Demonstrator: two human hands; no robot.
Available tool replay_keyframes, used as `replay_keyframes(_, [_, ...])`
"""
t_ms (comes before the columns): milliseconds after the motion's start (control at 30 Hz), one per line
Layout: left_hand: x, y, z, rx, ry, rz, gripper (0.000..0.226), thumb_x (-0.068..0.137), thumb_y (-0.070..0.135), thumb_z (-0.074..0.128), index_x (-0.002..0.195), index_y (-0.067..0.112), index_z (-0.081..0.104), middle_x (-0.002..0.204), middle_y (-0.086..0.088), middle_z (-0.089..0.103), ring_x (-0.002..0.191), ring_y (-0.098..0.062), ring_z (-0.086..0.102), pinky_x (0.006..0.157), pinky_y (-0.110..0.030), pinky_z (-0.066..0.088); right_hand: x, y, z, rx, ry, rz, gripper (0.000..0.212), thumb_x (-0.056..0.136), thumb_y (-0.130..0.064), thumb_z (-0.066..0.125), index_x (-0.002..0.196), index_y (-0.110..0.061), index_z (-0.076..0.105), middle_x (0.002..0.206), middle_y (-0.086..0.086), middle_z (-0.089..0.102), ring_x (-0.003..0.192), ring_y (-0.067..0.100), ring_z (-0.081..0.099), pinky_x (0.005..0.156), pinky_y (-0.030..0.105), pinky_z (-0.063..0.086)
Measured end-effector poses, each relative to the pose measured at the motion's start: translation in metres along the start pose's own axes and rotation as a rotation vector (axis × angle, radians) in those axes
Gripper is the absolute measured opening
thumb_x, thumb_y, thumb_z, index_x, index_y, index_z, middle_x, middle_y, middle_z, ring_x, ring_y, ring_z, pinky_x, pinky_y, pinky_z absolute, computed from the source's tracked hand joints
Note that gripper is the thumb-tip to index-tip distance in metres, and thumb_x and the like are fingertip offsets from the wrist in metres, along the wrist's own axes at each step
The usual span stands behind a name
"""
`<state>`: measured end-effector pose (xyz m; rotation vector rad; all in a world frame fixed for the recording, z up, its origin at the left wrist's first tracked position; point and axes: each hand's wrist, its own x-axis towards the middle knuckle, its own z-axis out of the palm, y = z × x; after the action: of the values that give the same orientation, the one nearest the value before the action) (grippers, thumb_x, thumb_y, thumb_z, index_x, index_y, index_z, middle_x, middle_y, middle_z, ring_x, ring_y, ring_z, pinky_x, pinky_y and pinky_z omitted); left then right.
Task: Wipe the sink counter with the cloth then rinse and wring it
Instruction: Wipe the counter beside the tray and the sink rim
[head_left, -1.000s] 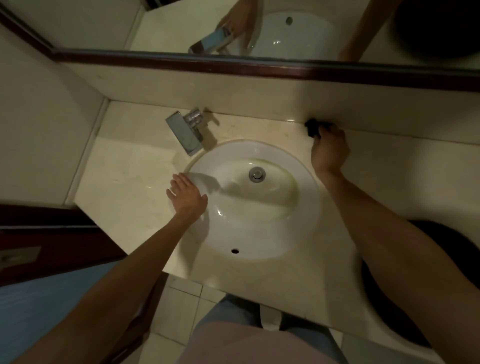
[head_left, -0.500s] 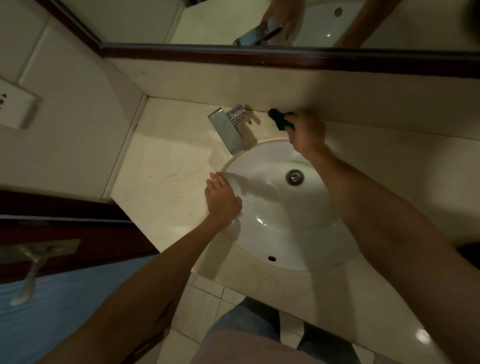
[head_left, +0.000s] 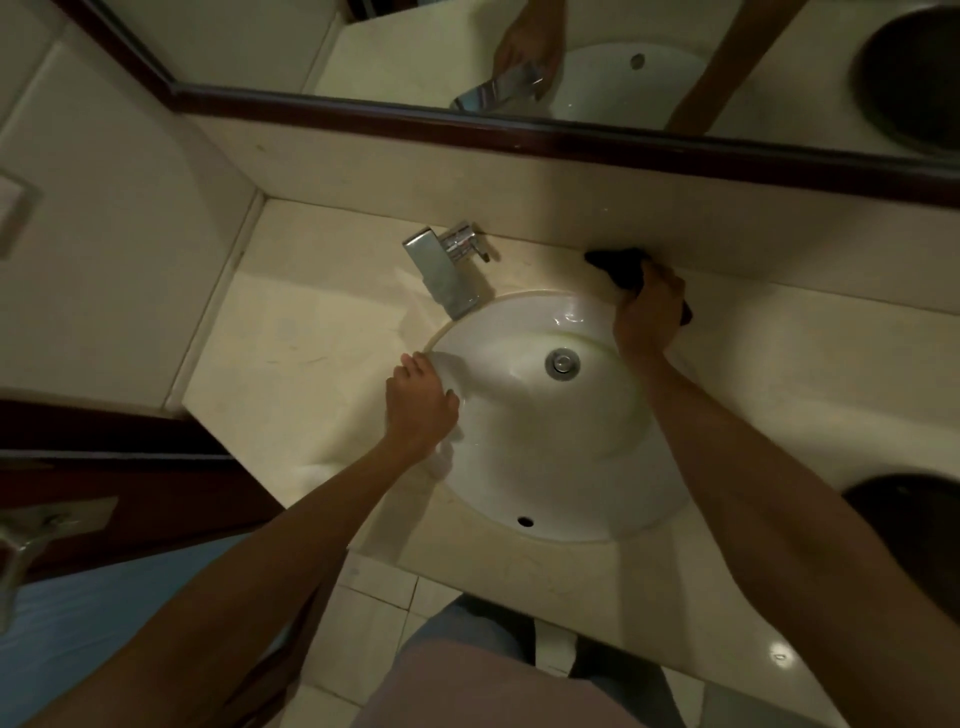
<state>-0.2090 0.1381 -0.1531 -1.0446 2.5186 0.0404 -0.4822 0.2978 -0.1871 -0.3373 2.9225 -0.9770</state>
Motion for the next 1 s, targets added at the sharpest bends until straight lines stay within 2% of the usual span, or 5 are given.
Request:
replay_keyframes(300, [0.005, 0.001, 0.007, 0.074, -0.001, 0.021, 0.083, 0.092, 0.042, 0.049, 0.149, -0.013, 0.024, 0.151, -0.035, 0.034, 0.132, -0.044, 0.045, 0.107, -0.046, 0.039, 0.011, -0.096, 0.067, -0.081, -0.251, -0.418, 0.046, 0.099, -0.003, 0.053, 0.142, -0.016, 0.059, 0.140, 0.011, 0.061, 0.124, 0.033, 0.058, 0.101, 0.040, 0.046])
replay_keyframes(700, [0.005, -0.024, 0.006, -0.032, -0.036, 0.059, 0.099, 0.072, 0.023, 0.072, 0.154, 0.000, 0.020, 0.158, -0.023, 0.028, 0.130, -0.034, 0.048, 0.102, -0.040, 0.043, -0.052, -0.075, 0.061, 0.182, -0.501, -0.529, 0.033, 0.091, -0.005, 0.065, 0.121, -0.015, 0.075, 0.115, 0.007, 0.076, 0.101, 0.022, 0.071, 0.096, 0.036, 0.056])
replay_keyframes(867, [-0.013, -0.029, 0.006, -0.177, -0.047, 0.091, 0.098, 0.076, 0.021, 0.068, 0.155, 0.002, 0.015, 0.158, -0.022, 0.026, 0.138, -0.037, 0.037, 0.110, -0.044, 0.036, -0.080, -0.027, -0.014, 0.299, -0.264, -0.287, 0.049, 0.089, 0.006, 0.050, 0.122, -0.020, 0.074, 0.118, -0.005, 0.073, 0.104, 0.006, 0.068, 0.098, 0.023, 0.052])
replay_keyframes(933, [-0.028, -0.017, 0.011, -0.162, -0.018, 0.169, 0.093, 0.076, 0.021, 0.066, 0.154, 0.002, 0.020, 0.152, -0.021, 0.036, 0.132, -0.036, 0.044, 0.106, -0.043, 0.039, -0.080, 0.004, -0.051, 0.232, -0.107, -0.231, 0.054, 0.085, 0.008, 0.044, 0.125, -0.016, 0.073, 0.128, -0.004, 0.068, 0.113, 0.002, 0.064, 0.102, 0.012, 0.045])
replay_keyframes(1000, [-0.047, 0.003, 0.018, -0.135, -0.072, 0.311, 0.078, 0.082, 0.025, 0.062, 0.152, 0.007, 0.031, 0.143, -0.016, 0.051, 0.122, -0.032, 0.055, 0.100, -0.041, 0.046, -0.079, 0.048, -0.081, 0.147, 0.024, -0.113, 0.055, 0.086, 0.003, 0.040, 0.126, -0.017, 0.072, 0.130, -0.001, 0.069, 0.117, 0.007, 0.064, 0.102, 0.016, 0.048])
